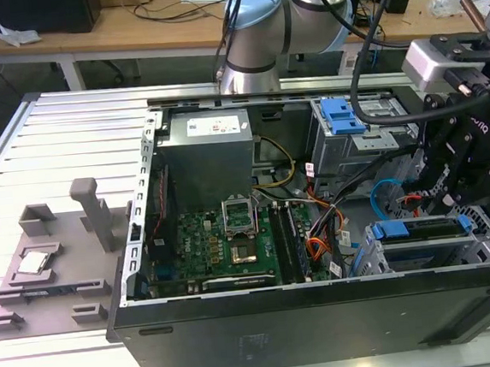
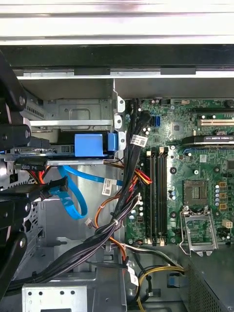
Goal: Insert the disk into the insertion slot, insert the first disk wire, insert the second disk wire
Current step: 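Insert the first disk wire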
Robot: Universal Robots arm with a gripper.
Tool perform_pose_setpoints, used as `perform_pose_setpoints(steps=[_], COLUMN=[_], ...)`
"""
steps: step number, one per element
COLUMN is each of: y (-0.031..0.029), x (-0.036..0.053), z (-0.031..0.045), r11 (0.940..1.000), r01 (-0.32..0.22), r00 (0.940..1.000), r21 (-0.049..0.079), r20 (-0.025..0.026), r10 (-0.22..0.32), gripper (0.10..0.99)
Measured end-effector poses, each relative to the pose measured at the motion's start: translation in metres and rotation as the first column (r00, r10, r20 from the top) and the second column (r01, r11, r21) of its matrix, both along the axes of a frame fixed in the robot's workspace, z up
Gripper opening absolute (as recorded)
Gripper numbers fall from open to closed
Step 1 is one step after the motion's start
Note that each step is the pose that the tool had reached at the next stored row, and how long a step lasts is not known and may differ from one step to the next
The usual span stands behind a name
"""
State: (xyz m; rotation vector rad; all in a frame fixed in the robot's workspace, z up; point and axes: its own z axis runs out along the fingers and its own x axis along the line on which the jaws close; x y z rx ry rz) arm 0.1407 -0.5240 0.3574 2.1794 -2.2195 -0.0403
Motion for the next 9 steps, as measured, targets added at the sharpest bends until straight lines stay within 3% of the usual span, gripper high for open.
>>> perform_pose_setpoints(steps=[2,3,5,7,9], y=[0.0000,0.0000,0.0000,0.0000,0.0000], x=[0.0000,0.0001,0.0001,0.0002,0.0003], z=[0.0000,0.0000,0.0000,0.0000,0.0000], r11=[1.0000,1.0000,1.0000,1.0000,1.0000], r01=[0.000,0.000,0.000,0.000,0.000], r00=[1.0000,1.0000,1.0000,1.0000,1.0000], r21=[0.000,0.000,0.000,0.000,0.000], r20=[0.0001,0.0001,0.0000,0.0000,0.0000], r10=[0.000,0.000,0.000,0.000,0.000], gripper=[0.404,0.275,0.275,0.165,0.165])
